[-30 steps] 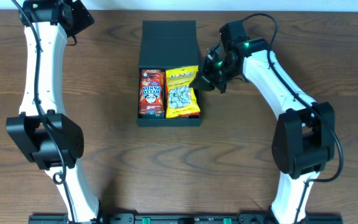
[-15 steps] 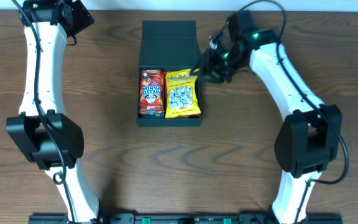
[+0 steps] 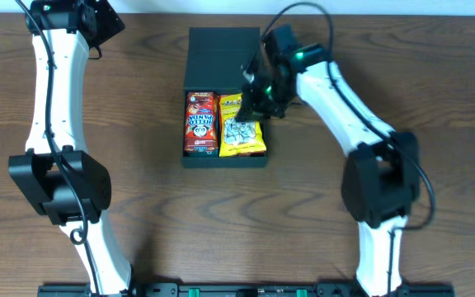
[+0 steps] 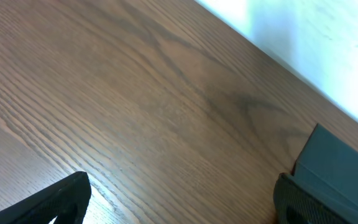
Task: Pack container
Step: 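Lower the yellow bag into the box on top of the red bag, then release the yellow bag and lift the right gripper out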
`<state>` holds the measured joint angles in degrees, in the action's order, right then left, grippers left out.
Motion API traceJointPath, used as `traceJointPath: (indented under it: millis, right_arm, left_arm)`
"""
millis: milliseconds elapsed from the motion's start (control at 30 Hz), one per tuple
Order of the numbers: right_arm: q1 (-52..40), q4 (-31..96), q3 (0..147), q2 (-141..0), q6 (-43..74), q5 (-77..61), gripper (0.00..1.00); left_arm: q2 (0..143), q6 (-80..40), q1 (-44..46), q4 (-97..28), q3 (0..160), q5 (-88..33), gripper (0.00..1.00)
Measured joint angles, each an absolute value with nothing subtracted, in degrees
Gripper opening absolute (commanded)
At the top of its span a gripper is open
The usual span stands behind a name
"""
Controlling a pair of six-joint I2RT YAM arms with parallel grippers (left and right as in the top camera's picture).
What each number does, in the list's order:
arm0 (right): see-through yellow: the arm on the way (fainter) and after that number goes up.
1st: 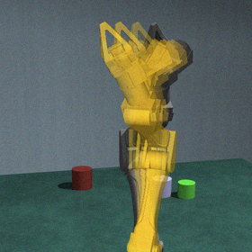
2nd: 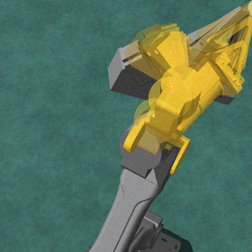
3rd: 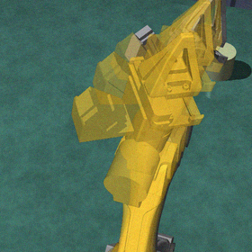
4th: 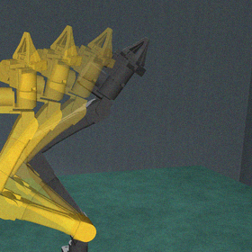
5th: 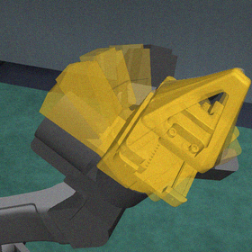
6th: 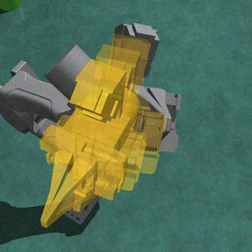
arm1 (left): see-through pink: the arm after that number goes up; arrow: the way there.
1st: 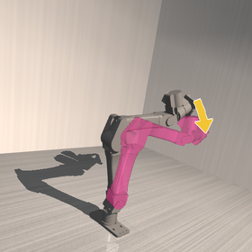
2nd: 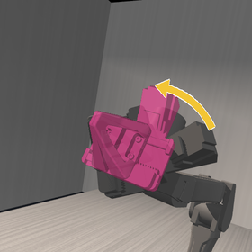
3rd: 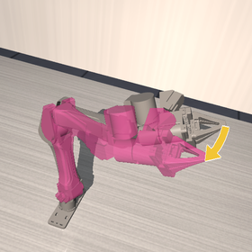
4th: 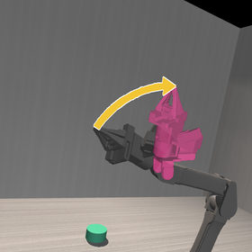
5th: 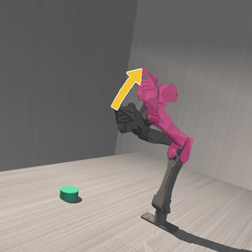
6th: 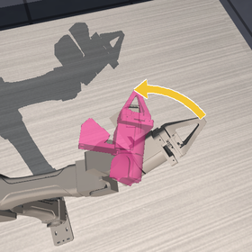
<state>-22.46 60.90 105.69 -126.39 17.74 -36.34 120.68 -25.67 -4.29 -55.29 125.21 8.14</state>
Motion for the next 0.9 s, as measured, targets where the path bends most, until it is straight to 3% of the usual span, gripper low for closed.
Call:
traceJointPath:
  millis: [400,633,900]
  right_arm:
    - [-21.8,63.7,107.8,-129.3,13.4,-37.1,0.01]
    - [-20.8,71.3,113.9,-127.3,10.2,-25.7,0.01]
    - [-20.8,68.6,112.4,-127.5,8.7,-20.6,0.01]
  left_arm:
    - [120.7,-25.7,-4.3,-55.3,125.2,8.1,0.95]
    - [120.7,-25.7,-4.3,-55.3,125.2,8.1,0.96]
    - [120.7,-25.7,-4.3,-55.3,125.2,8.1,0.95]
